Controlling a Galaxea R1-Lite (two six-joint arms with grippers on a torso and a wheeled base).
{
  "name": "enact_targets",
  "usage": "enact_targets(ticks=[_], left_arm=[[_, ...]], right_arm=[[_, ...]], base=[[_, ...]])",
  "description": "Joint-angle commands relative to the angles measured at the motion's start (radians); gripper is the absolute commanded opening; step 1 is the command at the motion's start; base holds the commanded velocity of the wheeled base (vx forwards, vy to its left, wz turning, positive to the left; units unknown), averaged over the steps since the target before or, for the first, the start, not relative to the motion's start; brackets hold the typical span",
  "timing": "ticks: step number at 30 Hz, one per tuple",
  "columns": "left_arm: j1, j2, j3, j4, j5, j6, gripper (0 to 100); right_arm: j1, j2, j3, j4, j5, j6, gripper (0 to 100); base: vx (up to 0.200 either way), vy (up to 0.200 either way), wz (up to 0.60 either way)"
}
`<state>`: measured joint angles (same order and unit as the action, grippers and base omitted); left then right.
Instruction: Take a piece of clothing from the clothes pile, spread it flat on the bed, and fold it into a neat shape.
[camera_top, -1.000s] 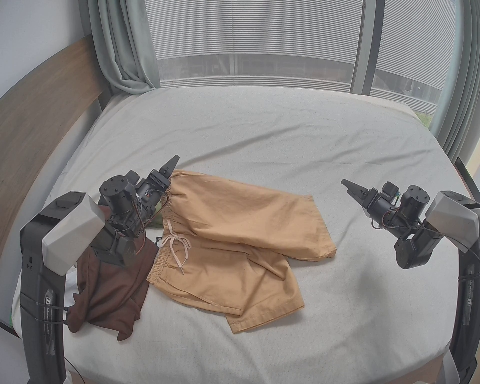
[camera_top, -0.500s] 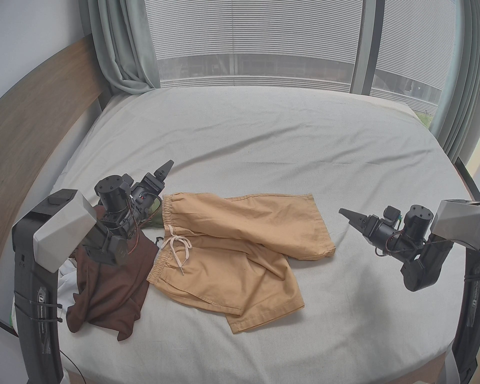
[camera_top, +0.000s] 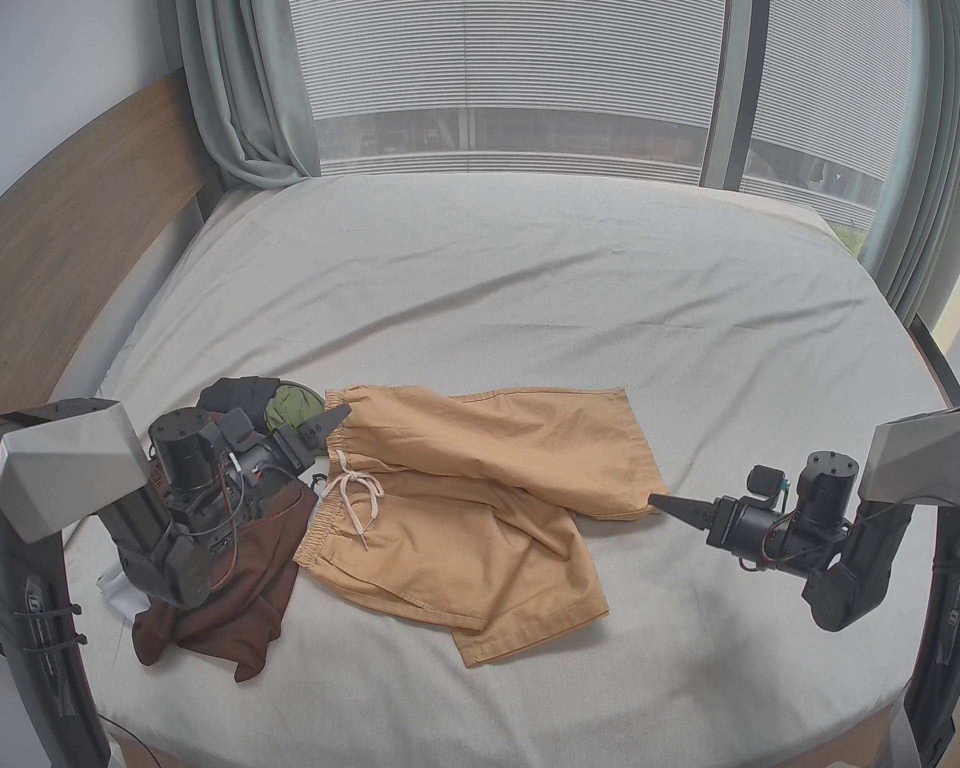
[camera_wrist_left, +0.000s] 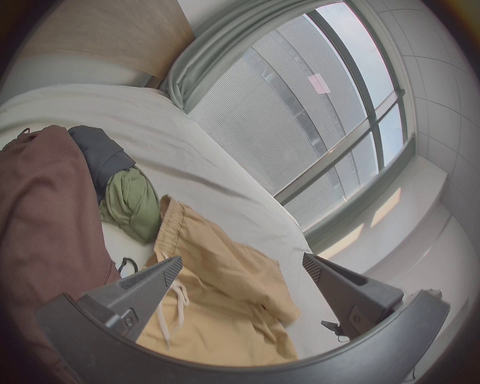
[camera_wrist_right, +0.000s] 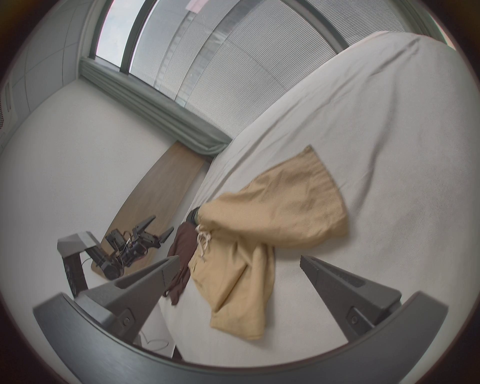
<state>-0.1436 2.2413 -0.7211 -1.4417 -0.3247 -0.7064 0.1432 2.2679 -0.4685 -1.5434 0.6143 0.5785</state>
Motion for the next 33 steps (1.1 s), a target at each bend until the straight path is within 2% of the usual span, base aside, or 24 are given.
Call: enact_targets(ticks=[1,5,13,20,33], left_arm=[[0.009,-0.080,0.181,-0.101,-0.079,0.033,100],[0.010,-0.081,0.226,-0.108,-0.086,0.033,100],[-0.002,-0.032,0.230,-0.108,-0.077,0.041,100],[-0.008,0.029,0.223,-0.108,-0.079,0.137,100],[-0.010,0.035,0.219,-0.108,-0.077,0.139,100]], right_arm=[[0.096,0.005,0.091,0.000,0.001,-0.031,100],[0.110,0.039,0.094,0.000,-0.001,-0.051,100],[0.128,0.104,0.099,-0.001,0.001,-0.082,100],[0.156,0.145,0.097,-0.001,-0.001,-0.085,100],[0.182,0.205,0.059,-0.001,-0.002,-0.083,100]], base=[[0.000,0.000,0.00],[0.000,0.000,0.00],[0.000,0.000,0.00],[0.000,0.000,0.00],[0.000,0.000,0.00]])
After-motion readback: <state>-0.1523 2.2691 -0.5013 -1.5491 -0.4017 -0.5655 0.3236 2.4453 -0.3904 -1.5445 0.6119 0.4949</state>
